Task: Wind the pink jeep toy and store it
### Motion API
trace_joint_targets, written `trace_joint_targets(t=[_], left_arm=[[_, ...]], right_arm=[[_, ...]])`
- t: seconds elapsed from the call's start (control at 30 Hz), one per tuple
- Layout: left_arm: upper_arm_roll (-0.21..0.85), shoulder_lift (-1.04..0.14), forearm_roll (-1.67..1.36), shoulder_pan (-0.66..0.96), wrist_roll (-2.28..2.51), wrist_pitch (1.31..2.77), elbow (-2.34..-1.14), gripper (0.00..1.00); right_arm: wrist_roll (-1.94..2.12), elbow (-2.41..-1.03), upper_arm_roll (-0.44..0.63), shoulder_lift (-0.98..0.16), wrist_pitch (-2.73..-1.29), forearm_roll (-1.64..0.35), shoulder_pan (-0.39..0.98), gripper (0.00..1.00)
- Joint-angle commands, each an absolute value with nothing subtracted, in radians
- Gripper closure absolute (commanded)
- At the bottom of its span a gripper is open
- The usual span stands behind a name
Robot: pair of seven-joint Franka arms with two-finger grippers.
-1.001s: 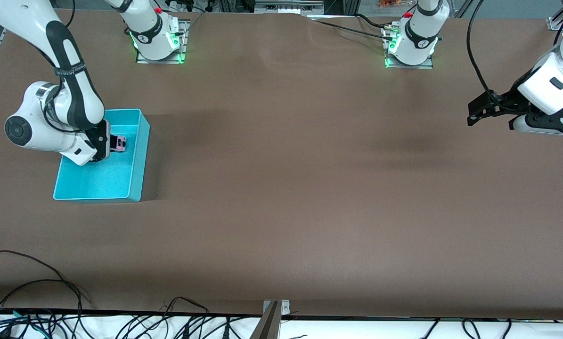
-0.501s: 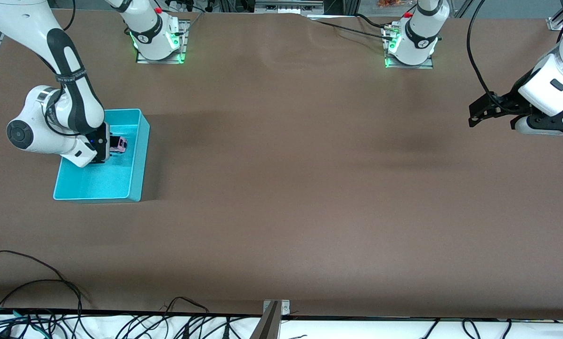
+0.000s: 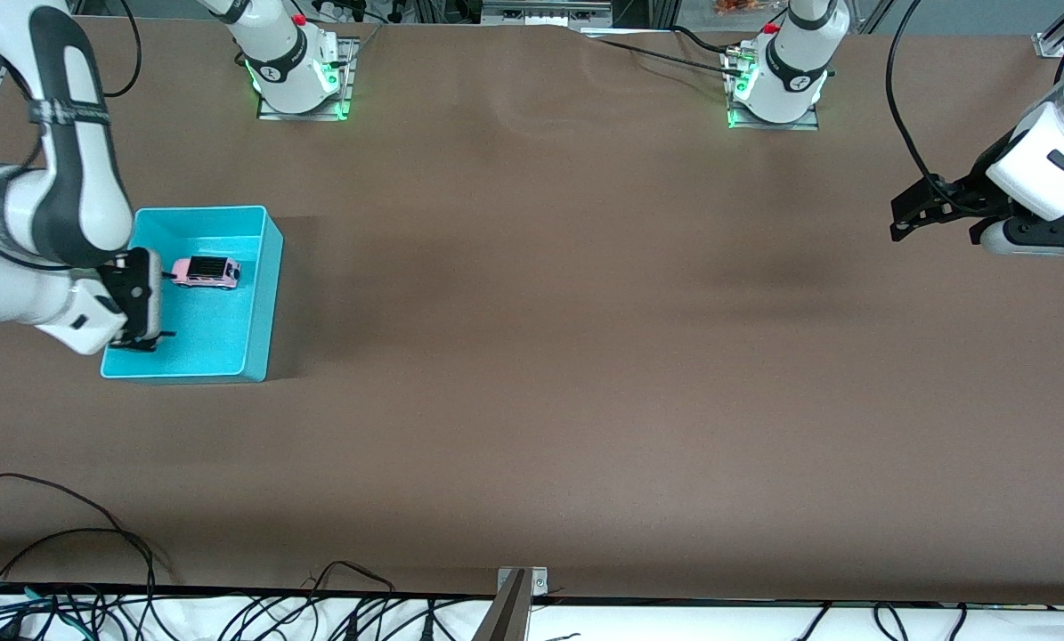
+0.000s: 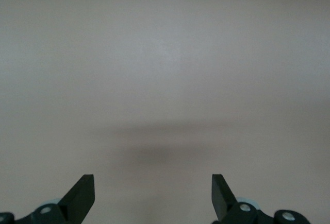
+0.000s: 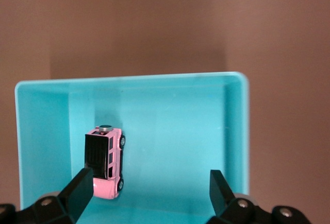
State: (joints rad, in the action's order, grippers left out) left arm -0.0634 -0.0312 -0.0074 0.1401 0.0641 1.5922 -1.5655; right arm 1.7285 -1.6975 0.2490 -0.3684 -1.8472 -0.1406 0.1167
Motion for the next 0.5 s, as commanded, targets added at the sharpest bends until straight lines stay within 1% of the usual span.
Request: trace_joint_targets(t=[0.0,0.23,0.47], left_arm=[[-0.071,-0.032,-0.015,0.133,0.074,1.566,-1.525,0.00],[-0.069,-0.032,-0.014,0.133,0.077,1.523,-1.528,0.00],[-0.064,-0.032,-0.011,0.135,0.077,1.513,-1.526,0.00]], right_arm=[[1.531,-1.547,0.247,-0.390,-1.740,-0.156,0.129,0.00],[1.120,-1.407,0.245,-0.390,-1.622,-0.166,0.132,0.00],[0.596,-1.355,0.239,-0.382,-1.609,-0.178,0.150,0.00]])
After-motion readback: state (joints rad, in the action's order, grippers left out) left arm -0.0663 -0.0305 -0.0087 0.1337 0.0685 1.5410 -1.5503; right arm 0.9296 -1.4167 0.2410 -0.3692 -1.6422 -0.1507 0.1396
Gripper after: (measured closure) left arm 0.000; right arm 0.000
